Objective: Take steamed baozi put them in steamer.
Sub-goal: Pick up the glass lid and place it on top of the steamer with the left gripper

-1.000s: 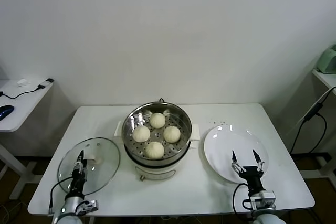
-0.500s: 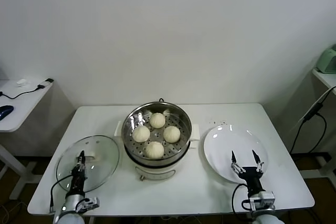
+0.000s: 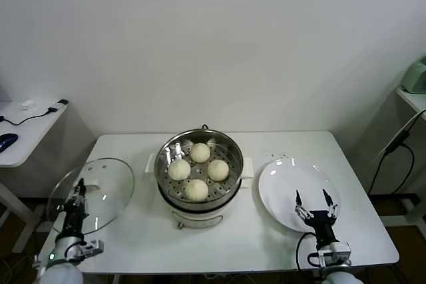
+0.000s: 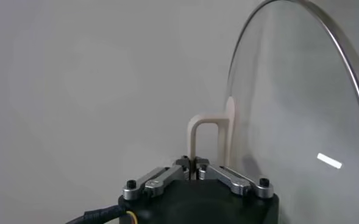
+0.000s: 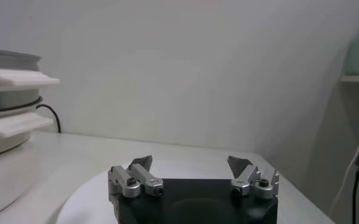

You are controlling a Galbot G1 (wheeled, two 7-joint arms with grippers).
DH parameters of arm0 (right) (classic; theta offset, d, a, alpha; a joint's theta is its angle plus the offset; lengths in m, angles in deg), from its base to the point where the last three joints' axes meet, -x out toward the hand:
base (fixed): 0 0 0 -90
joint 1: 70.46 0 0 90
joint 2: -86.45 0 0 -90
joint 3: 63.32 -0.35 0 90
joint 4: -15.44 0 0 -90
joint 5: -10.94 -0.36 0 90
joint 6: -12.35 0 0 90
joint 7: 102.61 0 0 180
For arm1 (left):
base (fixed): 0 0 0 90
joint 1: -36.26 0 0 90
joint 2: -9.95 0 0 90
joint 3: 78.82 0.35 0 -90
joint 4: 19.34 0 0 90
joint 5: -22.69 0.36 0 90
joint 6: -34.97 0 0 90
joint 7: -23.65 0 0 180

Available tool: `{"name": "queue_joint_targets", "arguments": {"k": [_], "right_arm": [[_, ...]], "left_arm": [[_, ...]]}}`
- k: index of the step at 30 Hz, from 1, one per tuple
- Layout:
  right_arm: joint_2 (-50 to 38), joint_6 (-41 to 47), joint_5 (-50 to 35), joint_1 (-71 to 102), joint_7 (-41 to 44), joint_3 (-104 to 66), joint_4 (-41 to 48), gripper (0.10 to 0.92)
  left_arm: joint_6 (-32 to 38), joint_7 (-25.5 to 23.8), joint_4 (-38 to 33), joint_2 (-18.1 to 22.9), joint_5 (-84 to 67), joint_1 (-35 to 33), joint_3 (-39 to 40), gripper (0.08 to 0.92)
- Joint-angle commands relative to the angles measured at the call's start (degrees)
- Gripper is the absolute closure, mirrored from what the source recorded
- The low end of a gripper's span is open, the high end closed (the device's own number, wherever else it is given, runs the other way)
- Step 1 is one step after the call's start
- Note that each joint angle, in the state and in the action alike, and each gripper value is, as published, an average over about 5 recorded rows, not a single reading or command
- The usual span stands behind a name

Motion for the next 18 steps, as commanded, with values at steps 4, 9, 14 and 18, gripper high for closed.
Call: {"name": "queue_joint_targets", "arguments": {"k": [4, 9, 14, 18], "right_arm": [[-0.37, 0.63, 1.11, 0.69, -0.44, 0.04, -1.29, 0.203], [-0.54, -1.18, 0.90, 0.82, -0.26, -0.17, -0.52, 0.203], [-0.31, -3.95, 0.88, 0.93, 0.01, -0.11, 0.55, 0.203], [0.01, -5.92, 0.85, 0.88, 0.03, -0.11, 1.67, 0.203]], "left_arm": [[-4.69, -9.22, -13.72, -5.30, -7.24, -4.09, -3.18, 0.868], [-9.85, -15.62, -21.50, -4.15, -5.78, -1.49, -2.00, 0.868], [-14.34, -19.01, -26.66, -1.36, 0.04, 2.97, 5.44, 0.868], [-19.31, -21.26, -28.70, 0.47, 7.51, 7.43, 15.64, 0.868]]}}
